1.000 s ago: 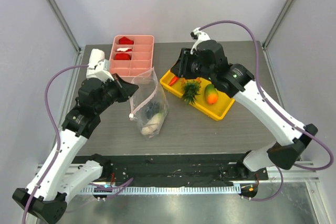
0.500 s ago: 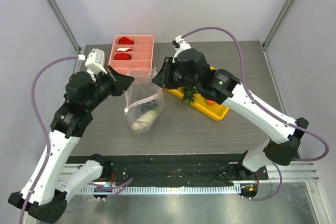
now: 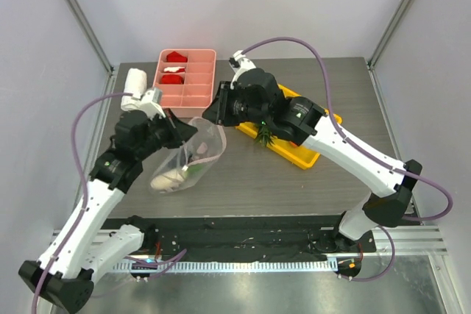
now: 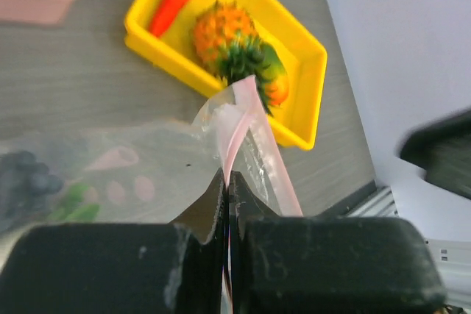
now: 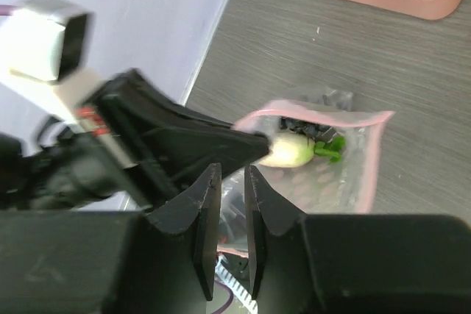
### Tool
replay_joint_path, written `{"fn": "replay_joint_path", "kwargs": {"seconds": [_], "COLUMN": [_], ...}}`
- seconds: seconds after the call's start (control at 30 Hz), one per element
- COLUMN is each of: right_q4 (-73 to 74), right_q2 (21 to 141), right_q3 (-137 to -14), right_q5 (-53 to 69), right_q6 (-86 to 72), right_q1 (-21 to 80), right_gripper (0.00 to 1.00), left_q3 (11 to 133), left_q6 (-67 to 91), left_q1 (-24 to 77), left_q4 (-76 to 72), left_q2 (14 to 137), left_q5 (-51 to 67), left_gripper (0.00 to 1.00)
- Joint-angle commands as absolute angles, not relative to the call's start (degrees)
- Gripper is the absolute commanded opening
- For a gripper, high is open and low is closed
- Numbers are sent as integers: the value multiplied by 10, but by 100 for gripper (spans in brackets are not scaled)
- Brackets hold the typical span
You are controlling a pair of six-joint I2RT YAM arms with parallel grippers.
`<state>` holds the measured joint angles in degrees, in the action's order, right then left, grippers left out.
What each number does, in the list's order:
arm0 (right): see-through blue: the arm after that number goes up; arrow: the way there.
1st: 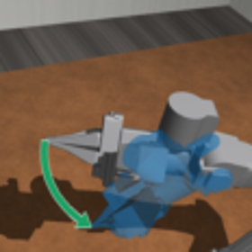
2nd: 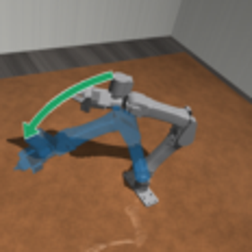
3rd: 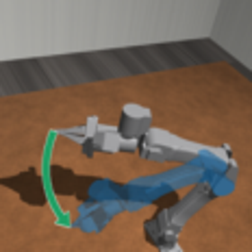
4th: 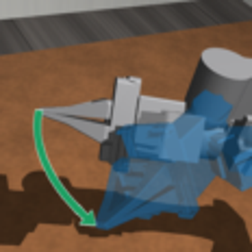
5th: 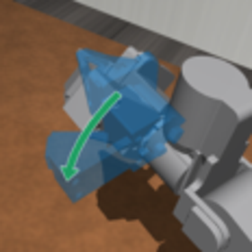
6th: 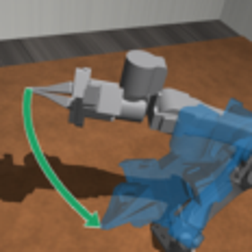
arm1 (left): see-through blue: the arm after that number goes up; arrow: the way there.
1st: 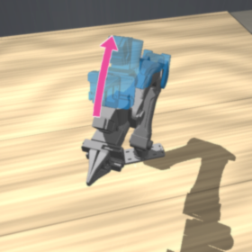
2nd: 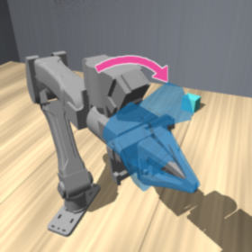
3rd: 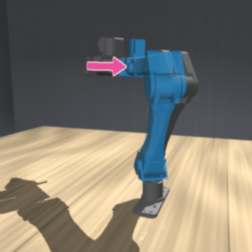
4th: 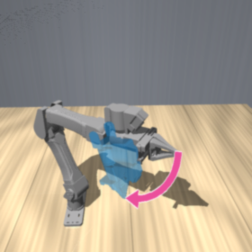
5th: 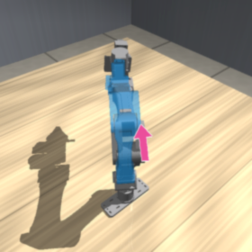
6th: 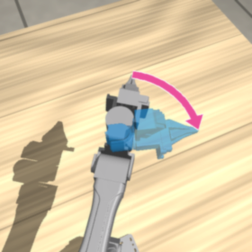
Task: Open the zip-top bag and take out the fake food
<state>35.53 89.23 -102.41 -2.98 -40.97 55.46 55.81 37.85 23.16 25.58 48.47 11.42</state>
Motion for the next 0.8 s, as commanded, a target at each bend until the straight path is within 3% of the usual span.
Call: {"fn": "replay_joint_path", "kwargs": {"seconds": [0.0, 0.23, 0.53, 0.77], "right_q4": [332, 302, 293, 278], "right_q2": [863, 820, 852, 861], "right_q3": [-957, -804, -781, -726], "right_q5": [-49, -65, -23, 43], "right_q6": [-469, -593, -727, -845], "right_q1": [560, 558, 528, 497], "right_gripper": [25, 22, 19, 19], "left_q3": [487, 473, 455, 410], "left_q6": [464, 471, 471, 439], "left_q1": [259, 315, 367, 436], "left_q4": [119, 72, 40, 2], "left_q2": [495, 511, 500, 483], "left_q5": [153, 122, 74, -45], "left_gripper": [0, 0, 0, 0]}}
